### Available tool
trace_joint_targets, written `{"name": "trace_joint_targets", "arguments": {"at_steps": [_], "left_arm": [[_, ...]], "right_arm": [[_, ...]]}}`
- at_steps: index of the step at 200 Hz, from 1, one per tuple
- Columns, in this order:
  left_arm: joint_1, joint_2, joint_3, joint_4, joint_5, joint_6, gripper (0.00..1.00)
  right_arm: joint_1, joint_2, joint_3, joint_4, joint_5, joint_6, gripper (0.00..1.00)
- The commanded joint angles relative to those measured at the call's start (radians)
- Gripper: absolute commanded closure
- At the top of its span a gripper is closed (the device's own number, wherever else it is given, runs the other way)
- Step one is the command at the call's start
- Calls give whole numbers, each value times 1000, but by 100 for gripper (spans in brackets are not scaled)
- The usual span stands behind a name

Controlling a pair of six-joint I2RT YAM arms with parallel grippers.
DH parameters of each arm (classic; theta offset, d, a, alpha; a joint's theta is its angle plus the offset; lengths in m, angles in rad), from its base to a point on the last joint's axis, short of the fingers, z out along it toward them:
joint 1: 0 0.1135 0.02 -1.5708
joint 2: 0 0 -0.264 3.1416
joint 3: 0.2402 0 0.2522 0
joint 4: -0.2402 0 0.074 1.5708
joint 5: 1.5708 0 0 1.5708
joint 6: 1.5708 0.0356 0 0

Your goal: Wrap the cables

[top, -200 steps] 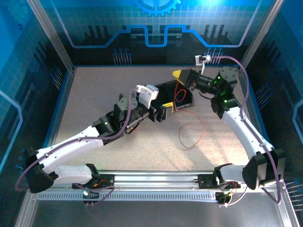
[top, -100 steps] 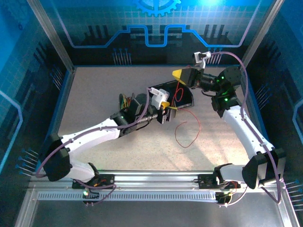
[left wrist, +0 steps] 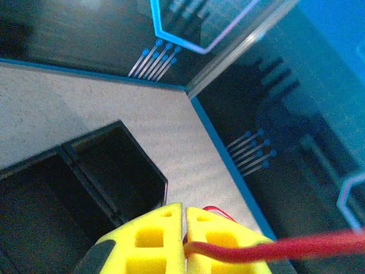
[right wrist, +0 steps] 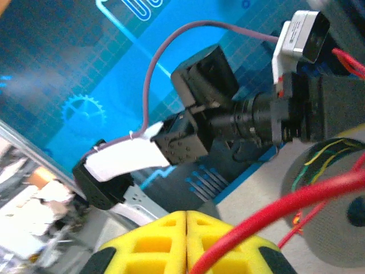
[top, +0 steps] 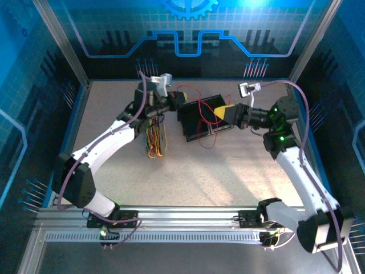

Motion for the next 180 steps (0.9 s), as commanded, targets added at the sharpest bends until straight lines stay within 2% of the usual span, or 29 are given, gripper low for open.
{"name": "trace_joint_targets", "arguments": {"at_steps": [1,25,67,76,86,91,102,111,137,180], "left_arm": [[17,40,52,-58,61,-99,100],[17,59,50,-38,59,-106,100],[15,78,49,-39,101,-86,100],[13,77,56,-54,113,-77,87],[8,59,53,-69,111,-63,55],[6,46,51,-77,107,-55,43],[4,9,47,-105,93,-36,27],[4,-27,44,-134,78,-20,18],[4,-144,31,-222,17,43,1],[-13,-290,18,-303,1,143,1]], "right_arm": [[14,-105,27,-309,90,-361,100],[7,-146,38,-366,165,-425,100],[-9,-259,0,-438,440,-530,100],[-9,-273,-10,-416,448,-535,100],[-8,-279,-1,-429,478,-554,100],[-9,-278,7,-444,495,-568,100],[-9,-274,29,-488,540,-615,100],[-8,-266,47,-524,571,-655,100],[-9,-217,111,-599,586,-726,100],[-1,-120,208,-660,502,-794,100]]}}
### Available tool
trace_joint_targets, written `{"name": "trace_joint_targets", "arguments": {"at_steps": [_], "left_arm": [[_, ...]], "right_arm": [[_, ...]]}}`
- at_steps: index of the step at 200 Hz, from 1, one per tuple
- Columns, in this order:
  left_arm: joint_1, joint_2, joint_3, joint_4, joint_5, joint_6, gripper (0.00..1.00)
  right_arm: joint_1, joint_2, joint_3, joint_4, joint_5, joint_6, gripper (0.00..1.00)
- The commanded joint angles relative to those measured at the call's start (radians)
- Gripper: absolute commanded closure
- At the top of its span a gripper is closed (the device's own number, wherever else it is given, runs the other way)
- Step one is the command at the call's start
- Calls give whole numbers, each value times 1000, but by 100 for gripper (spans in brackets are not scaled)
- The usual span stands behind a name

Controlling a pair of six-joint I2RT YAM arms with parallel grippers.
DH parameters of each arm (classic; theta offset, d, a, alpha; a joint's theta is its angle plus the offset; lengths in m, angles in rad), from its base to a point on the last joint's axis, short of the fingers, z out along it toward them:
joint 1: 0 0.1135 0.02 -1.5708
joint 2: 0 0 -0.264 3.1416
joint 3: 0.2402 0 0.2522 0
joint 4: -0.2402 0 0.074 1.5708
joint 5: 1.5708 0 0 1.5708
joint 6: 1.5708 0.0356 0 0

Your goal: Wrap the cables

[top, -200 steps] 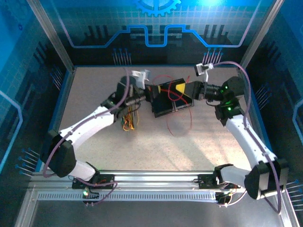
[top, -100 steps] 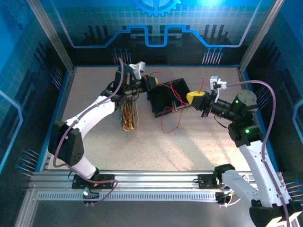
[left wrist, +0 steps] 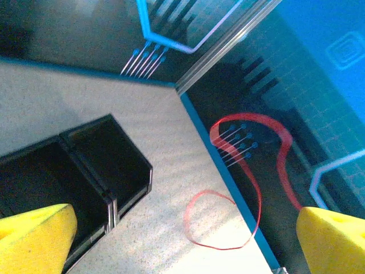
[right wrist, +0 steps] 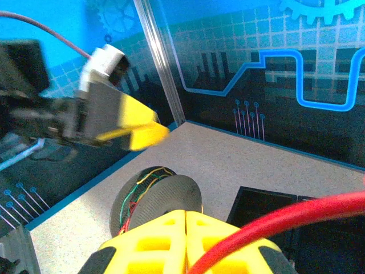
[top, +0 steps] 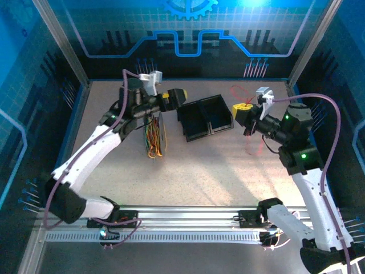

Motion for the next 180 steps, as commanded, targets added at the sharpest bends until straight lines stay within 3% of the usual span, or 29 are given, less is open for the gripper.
{"name": "trace_joint_targets", "arguments": {"at_steps": [1,27,72,105,141,180], "left_arm": [[-16,-68,-7,-68,-21,96,0],[-22,-118,-1,-73,59,90,1],[-119,-100,107,-211,145,151,5],[-214,-50,175,-316,136,205,11],[-218,1,176,-321,180,157,16],[-218,73,217,-395,205,168,21]], "right_arm": [[1,26,61,-54,-42,-92,100],[79,55,95,-136,-56,-259,100],[402,102,102,-282,259,-638,100],[547,181,128,-324,419,-732,100],[665,252,143,-339,553,-817,100],[725,257,123,-322,593,-856,100]]}}
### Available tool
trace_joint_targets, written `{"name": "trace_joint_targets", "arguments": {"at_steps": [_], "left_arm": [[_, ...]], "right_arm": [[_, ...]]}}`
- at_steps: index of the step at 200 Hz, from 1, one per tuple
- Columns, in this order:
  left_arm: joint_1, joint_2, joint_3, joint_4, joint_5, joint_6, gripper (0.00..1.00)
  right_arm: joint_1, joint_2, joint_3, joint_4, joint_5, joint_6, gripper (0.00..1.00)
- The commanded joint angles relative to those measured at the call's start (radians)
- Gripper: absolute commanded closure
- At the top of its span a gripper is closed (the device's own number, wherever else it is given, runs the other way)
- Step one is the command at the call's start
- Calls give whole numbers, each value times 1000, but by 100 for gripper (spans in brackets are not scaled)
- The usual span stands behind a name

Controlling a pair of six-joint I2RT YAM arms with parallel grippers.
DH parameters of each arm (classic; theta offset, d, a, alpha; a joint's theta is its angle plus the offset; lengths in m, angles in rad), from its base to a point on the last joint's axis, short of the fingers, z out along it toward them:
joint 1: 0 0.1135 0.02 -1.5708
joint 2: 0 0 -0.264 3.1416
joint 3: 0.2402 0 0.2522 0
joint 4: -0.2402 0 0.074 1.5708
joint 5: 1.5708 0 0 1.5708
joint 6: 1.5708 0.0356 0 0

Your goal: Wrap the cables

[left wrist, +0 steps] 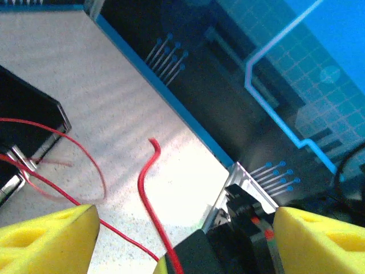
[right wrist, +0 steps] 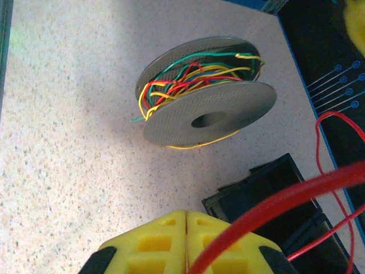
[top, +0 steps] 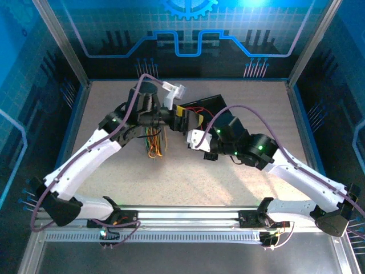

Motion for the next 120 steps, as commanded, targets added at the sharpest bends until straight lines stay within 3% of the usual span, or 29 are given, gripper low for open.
{"name": "trace_joint_targets", "arguments": {"at_steps": [1,53,62,85,96,120], "left_arm": [[-5,41,40,-84,44,15,22],[-5,33,0,-83,71,23,34],[-5,25,-7,-75,80,19,44],[-5,0,-24,-58,90,5,85],[-3,-19,-40,-34,77,-13,99],[-2,-90,-119,126,-20,-102,100]], "right_arm": [[26,-14,22,16,63,-64,100],[31,-25,3,23,85,-70,100],[30,-24,0,24,87,-69,100],[31,-23,-19,44,107,-65,100],[30,-22,-31,55,117,-62,100],[29,-30,-76,93,127,-52,100]]}}
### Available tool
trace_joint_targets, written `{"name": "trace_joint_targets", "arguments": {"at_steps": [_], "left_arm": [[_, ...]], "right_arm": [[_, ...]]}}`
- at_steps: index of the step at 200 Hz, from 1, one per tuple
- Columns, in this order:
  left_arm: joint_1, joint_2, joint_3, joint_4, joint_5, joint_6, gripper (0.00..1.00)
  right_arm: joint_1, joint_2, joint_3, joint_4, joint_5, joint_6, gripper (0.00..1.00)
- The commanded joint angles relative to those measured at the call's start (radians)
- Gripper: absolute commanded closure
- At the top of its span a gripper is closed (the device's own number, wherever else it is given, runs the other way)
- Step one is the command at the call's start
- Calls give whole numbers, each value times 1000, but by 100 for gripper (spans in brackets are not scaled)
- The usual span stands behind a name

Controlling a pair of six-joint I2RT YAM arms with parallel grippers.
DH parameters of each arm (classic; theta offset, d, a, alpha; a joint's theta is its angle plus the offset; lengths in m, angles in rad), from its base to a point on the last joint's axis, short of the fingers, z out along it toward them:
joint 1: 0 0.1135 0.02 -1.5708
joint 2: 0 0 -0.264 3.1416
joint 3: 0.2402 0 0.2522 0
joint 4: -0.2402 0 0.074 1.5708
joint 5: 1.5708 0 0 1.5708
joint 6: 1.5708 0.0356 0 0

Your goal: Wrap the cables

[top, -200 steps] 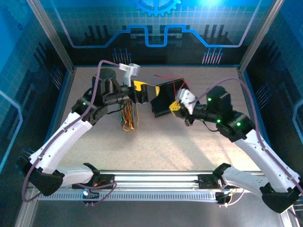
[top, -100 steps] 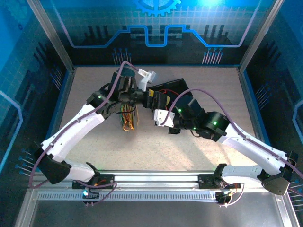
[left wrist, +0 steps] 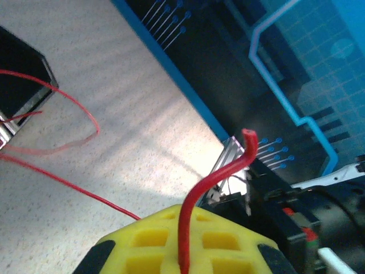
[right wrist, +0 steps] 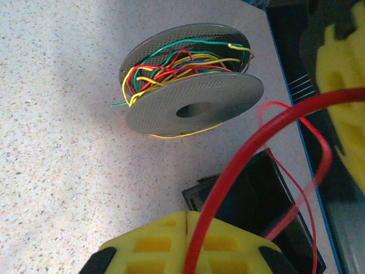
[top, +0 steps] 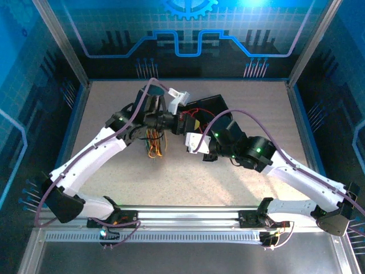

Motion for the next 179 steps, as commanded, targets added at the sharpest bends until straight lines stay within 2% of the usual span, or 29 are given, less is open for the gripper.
{"name": "trace_joint_targets", "arguments": {"at_steps": [1,42,55,58,66,71,74,105,121,145,165,179], "left_arm": [[3,-94,-76,155,-77,-77,100],[-1,-255,-410,765,-343,-279,100],[0,-249,-449,877,-365,-307,100],[-1,-245,-450,884,-367,-307,100],[-5,-229,-441,899,-364,-301,100],[-7,-218,-430,897,-355,-295,100],[-7,-213,-423,893,-349,-289,100],[-10,-185,-396,867,-305,-239,100],[-11,-183,-396,854,-296,-211,100],[-17,-171,-396,850,-291,-178,100],[-30,-157,-398,853,-294,-153,100],[-41,-147,-398,855,-294,-141,100]], "right_arm": [[6,-22,-44,50,35,5,100],[1,-57,-165,163,8,78,99],[2,-61,-191,189,-9,111,95],[2,-62,-197,194,-12,121,93],[3,-65,-206,203,-24,150,77],[3,-70,-212,208,-26,169,60],[3,-73,-213,211,-26,183,53],[-48,-163,-238,231,-42,417,23],[-148,-233,-248,217,-205,591,17],[-317,-306,-281,231,-400,877,15],[-437,-333,-345,303,-578,1078,19],[-489,-341,-394,381,-650,1215,19]]}}
